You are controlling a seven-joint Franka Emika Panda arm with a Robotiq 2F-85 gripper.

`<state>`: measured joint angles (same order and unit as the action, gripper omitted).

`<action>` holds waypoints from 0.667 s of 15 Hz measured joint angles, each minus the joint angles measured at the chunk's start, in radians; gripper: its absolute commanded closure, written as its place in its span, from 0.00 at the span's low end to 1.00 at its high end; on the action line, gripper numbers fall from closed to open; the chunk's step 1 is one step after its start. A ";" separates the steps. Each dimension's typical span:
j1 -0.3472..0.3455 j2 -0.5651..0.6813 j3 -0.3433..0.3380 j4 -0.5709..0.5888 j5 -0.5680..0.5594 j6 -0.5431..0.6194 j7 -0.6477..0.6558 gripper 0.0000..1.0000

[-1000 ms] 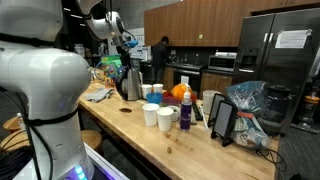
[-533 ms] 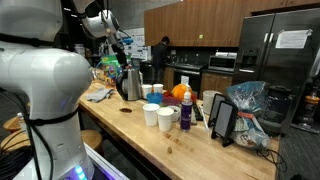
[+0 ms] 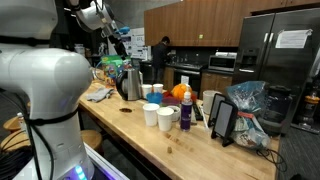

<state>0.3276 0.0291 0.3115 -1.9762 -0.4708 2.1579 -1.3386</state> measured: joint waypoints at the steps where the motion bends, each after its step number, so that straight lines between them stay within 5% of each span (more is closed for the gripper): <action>1: -0.001 -0.014 0.000 -0.001 0.000 -0.002 0.009 0.00; 10: -0.041 -0.191 -0.041 -0.114 0.020 -0.045 0.069 0.00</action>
<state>0.2870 -0.1614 0.2710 -2.0904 -0.4511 2.1132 -1.2698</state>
